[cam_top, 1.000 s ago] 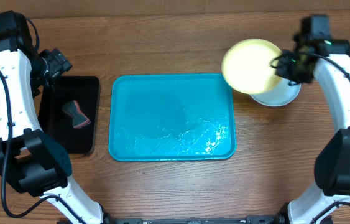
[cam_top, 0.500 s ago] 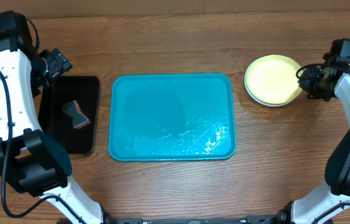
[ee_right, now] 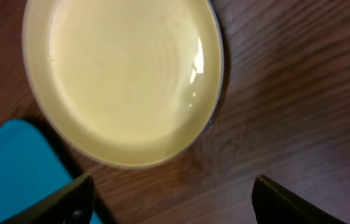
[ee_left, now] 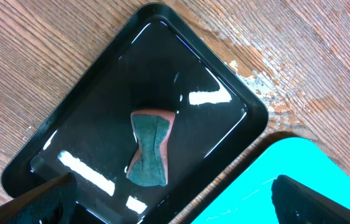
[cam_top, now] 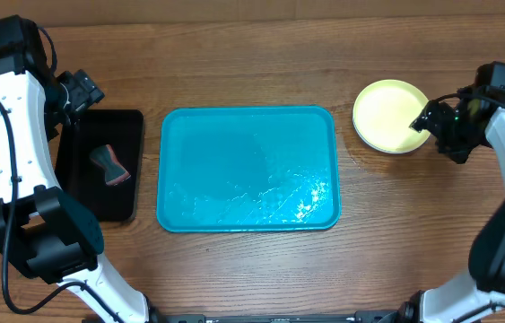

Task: Clean dirty plates on tray and stack at the side
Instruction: 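Lower the yellow plate onto the plate stack and release it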

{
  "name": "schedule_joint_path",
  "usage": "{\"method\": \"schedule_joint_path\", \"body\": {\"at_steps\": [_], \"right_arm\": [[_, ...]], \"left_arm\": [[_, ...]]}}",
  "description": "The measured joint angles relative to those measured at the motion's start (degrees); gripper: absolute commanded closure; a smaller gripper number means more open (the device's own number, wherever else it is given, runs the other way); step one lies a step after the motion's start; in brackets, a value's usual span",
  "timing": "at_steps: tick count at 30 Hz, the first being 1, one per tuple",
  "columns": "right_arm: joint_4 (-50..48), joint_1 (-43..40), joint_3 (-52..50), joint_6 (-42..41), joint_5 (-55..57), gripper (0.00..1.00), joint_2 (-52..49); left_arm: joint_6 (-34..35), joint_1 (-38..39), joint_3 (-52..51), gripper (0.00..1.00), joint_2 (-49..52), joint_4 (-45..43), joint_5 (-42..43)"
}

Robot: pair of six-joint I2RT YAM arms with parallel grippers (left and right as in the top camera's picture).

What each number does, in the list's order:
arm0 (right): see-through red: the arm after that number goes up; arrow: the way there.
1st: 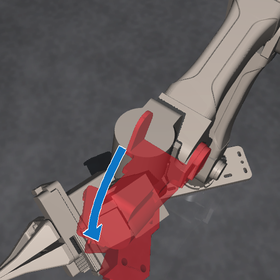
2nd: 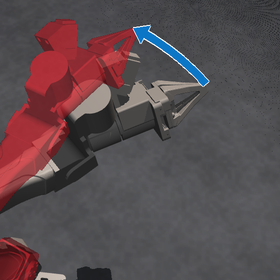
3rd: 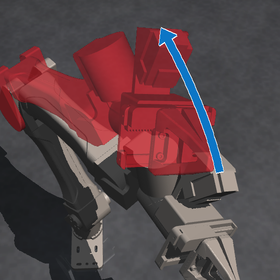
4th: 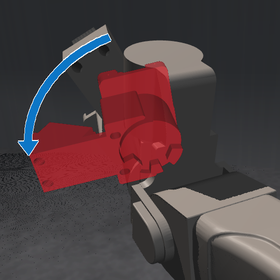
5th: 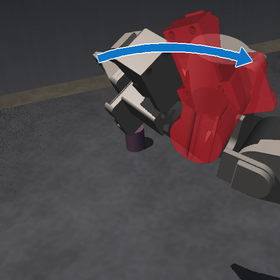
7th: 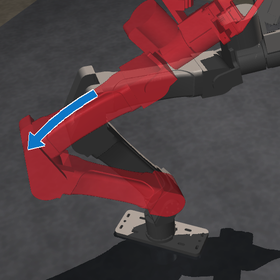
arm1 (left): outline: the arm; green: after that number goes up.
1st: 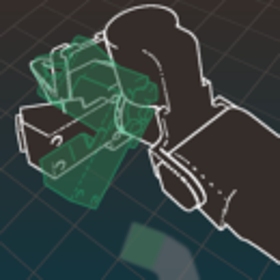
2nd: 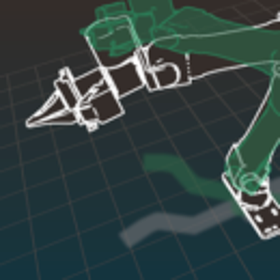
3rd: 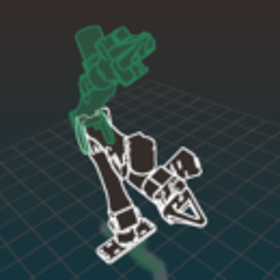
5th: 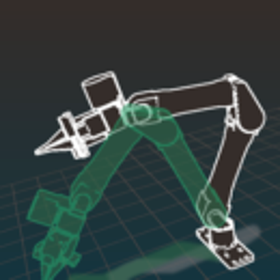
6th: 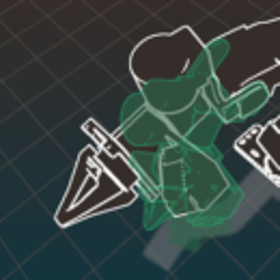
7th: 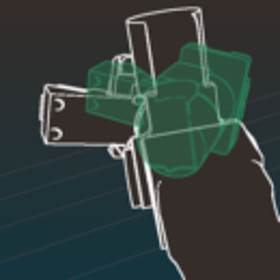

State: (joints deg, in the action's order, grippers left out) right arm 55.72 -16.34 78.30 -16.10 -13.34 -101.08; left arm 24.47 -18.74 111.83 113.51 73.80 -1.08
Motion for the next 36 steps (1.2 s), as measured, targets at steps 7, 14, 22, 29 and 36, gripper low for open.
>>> {"method": "schedule_joint_path", "body": {"at_steps": [7, 14, 22, 29, 36], "right_arm": [[7.1, 4.9, -0.2, 1.7, -0.4, 0.14, 20.1], [8.4, 20.6, -8.5, 2.4, -1.3, 0.00, 26.4], [8.8, 29.7, -11.7, 2.4, -1.5, 0.00, 24.0], [10.4, 30.0, -11.7, 2.4, -1.5, 0.00, 24.0], [10.5, 30.0, -11.7, 2.4, -1.5, 0.00, 24.0]], "left_arm": [[0.0, 0.0, 0.0, 0.00, 0.0, 0.0, 0.0], [0.0, 0.0, 0.0, 0.00, 0.0, 0.0, 0.0], [0.0, 0.0, 0.0, 0.00, 0.0, 0.0, 0.0], [0.0, 0.0, 0.0, 0.00, 0.0, 0.0, 0.0], [0.0, 0.0, 0.0, 0.00, 0.0, 0.0, 0.0]]}}
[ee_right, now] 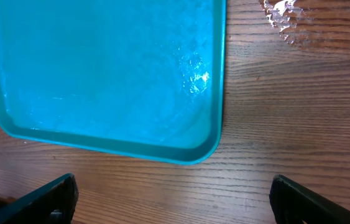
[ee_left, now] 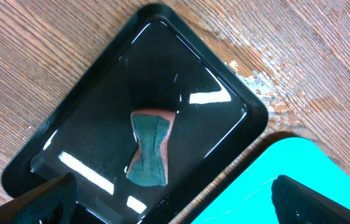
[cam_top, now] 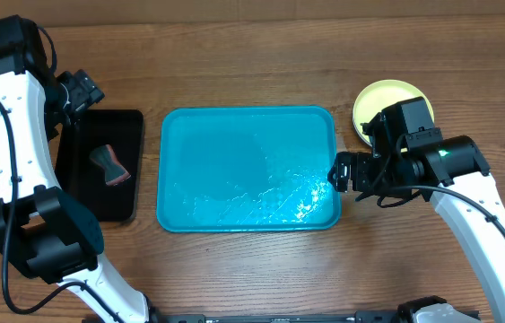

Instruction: Clean dirty plates on tray and stack at the side

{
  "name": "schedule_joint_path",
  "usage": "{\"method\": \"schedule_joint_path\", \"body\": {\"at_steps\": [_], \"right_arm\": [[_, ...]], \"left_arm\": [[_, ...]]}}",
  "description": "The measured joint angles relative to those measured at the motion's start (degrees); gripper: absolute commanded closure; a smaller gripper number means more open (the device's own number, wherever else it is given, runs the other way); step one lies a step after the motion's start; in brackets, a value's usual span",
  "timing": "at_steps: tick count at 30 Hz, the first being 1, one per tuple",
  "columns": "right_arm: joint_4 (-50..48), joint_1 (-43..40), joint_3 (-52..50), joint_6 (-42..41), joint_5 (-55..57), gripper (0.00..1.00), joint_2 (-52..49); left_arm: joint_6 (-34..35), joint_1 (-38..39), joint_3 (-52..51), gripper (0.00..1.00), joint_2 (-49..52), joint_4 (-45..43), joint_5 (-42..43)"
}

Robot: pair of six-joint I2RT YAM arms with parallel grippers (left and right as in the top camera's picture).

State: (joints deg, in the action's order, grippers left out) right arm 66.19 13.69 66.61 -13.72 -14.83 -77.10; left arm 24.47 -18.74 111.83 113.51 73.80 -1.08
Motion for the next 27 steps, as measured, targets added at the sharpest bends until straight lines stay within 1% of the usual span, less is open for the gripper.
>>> {"method": "schedule_joint_path", "body": {"at_steps": [4, 7, 10, 12, 14, 16, 21, 24, 27], "right_arm": [[-0.2, 0.0, 0.0, 0.0, 0.0, 0.00, 0.0], [-2.3, 0.0, -0.1, 0.0, 0.0, 0.00, 0.0], [-7.1, 0.0, -2.0, 0.1, 0.0, 0.00, 0.9], [-12.8, 0.0, -5.2, 0.1, 0.0, 0.00, 3.3], [-19.1, 0.0, -9.3, 0.1, 0.0, 0.00, 7.2], [-27.2, 0.0, -15.1, 0.1, 0.0, 0.00, 13.4], [-44.0, 0.0, -29.1, 0.2, 0.0, 0.00, 30.0], [-49.5, -0.2, -38.4, 0.2, -0.1, 0.00, 39.9], [-52.0, -2.1, -46.3, 0.2, -0.3, 0.00, 47.3]], "left_arm": [[0.0, 0.0, 0.0, 0.00, 0.0, 0.0, 0.0], [0.0, 0.0, 0.0, 0.00, 0.0, 0.0, 0.0], [0.0, 0.0, 0.0, 0.00, 0.0, 0.0, 0.0], [0.0, 0.0, 0.0, 0.00, 0.0, 0.0, 0.0], [0.0, 0.0, 0.0, 0.00, 0.0, 0.0, 0.0], [0.0, 0.0, 0.0, 0.00, 0.0, 0.0, 0.0], [0.0, 0.0, 0.0, 0.00, 0.0, 0.0, 0.0], [0.0, 0.0, 0.0, 0.00, 0.0, 0.0, 0.0], [0.0, 0.0, 0.0, 0.00, 0.0, 0.0, 0.0]]}}
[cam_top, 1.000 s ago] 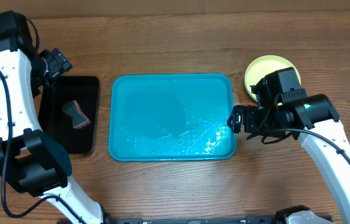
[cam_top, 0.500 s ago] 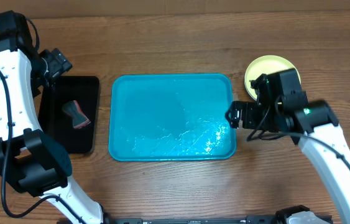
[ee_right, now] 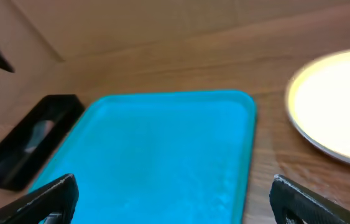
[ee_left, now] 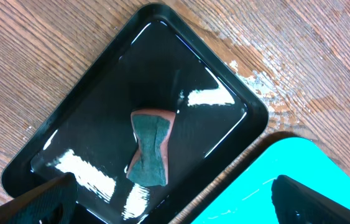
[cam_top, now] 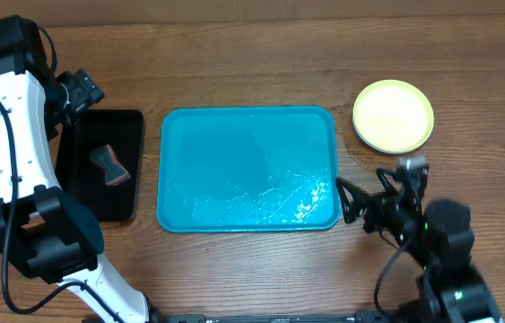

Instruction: Clean dirty plates on tray and stack at the side

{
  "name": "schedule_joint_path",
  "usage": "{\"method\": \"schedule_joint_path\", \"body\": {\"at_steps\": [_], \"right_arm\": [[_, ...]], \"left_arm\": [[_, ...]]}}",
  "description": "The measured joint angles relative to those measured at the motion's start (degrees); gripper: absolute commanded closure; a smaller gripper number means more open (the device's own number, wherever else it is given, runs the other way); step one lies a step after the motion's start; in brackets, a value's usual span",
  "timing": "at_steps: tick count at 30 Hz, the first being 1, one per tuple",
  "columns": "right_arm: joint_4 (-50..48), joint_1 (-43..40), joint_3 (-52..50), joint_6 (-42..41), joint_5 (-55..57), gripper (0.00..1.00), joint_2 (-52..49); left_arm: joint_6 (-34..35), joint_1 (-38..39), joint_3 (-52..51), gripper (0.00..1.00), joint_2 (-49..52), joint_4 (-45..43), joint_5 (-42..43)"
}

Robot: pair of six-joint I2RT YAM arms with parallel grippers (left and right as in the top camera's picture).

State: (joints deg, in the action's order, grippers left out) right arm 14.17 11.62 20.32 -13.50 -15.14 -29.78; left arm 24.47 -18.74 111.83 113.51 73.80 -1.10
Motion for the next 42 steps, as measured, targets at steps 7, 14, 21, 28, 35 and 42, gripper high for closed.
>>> {"method": "schedule_joint_path", "body": {"at_steps": [7, 14, 21, 28, 35, 42], "right_arm": [[-3.6, -7.3, -11.2, 0.0, 0.1, 0.00, 15.9], [-3.9, -9.4, -15.9, 0.1, 0.1, 0.00, 26.2], [-7.3, -9.4, -17.4, 4.1, 0.1, 0.00, 26.9], [-11.1, -9.4, -19.3, 8.3, 0.2, 0.00, 28.9], [-12.5, -8.9, -19.3, 12.0, 3.2, 0.00, 29.0], [-9.7, -8.1, -19.3, 15.6, 6.4, 0.00, 29.0]], "left_arm": [[0.0, 0.0, 0.0, 0.00, 0.0, 0.0, 0.0], [0.0, 0.0, 0.0, 0.00, 0.0, 0.0, 0.0], [0.0, 0.0, 0.0, 0.00, 0.0, 0.0, 0.0], [0.0, 0.0, 0.0, 0.00, 0.0, 0.0, 0.0], [0.0, 0.0, 0.0, 0.00, 0.0, 0.0, 0.0], [0.0, 0.0, 0.0, 0.00, 0.0, 0.0, 0.0]]}}
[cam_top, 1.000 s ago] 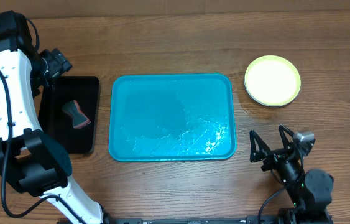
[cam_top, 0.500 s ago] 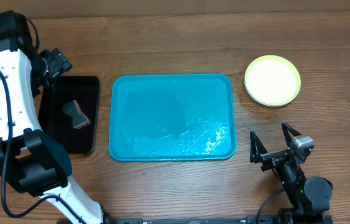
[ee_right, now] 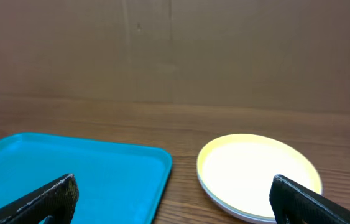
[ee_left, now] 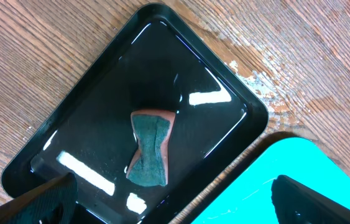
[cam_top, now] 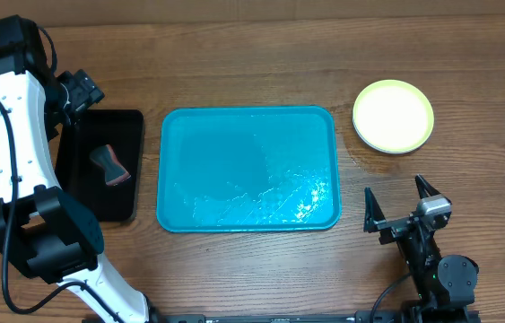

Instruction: Clean dirty plates on tray and stack at the side

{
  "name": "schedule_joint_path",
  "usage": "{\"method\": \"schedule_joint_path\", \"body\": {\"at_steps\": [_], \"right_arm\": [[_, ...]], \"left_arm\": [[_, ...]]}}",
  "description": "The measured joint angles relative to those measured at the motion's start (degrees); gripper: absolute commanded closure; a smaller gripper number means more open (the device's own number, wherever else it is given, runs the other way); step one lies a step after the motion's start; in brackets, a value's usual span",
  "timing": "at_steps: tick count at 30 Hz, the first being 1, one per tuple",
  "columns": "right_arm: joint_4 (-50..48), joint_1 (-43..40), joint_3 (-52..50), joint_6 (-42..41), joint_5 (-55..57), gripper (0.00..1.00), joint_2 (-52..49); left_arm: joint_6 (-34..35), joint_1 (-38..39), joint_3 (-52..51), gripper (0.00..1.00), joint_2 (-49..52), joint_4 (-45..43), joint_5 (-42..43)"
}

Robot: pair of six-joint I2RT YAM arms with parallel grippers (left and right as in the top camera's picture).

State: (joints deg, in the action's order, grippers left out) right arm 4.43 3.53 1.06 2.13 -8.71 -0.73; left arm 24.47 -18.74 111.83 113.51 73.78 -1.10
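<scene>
The blue tray (cam_top: 248,169) lies wet and bare in the table's middle. A pale yellow plate (cam_top: 393,117) sits on the wood to its right, also in the right wrist view (ee_right: 258,177) beside the tray's corner (ee_right: 69,174). My right gripper (cam_top: 400,205) is open near the front right, low and level, facing the plate with nothing between its fingers. My left gripper (ee_left: 171,199) hangs open above the black dish (ee_left: 100,99), where a green and red sponge (ee_left: 150,149) lies.
The black dish (cam_top: 100,166) with the sponge (cam_top: 111,165) stands left of the tray. Wet patches mark the wood between dish and tray (ee_left: 255,81). A brown wall (ee_right: 175,50) backs the table.
My right arm has drawn back further toward the front edge, and its camera now looks level across the table at the plate. The left arm has not moved.
My right gripper stood open at the yellow plate on the right. Then it was over the tray's right front corner, then nearer the front edge, and now it rests low at the front right. The left gripper stayed open above the sponge dish throughout.
</scene>
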Motion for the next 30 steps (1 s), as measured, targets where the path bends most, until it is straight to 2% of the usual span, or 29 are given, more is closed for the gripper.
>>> {"method": "schedule_joint_path", "body": {"at_steps": [7, 30], "right_arm": [[0.1, -0.1, 0.0, 2.4, 0.6, 0.00, 0.0], [0.1, -0.1, 0.0, 0.9, 0.6, 0.00, 0.0]], "left_arm": [[0.0, 0.0, 0.0, 0.00, 0.0, 0.0, 0.0], [0.0, 0.0, 0.0, 0.00, 0.0, 0.0, 0.0]]}}
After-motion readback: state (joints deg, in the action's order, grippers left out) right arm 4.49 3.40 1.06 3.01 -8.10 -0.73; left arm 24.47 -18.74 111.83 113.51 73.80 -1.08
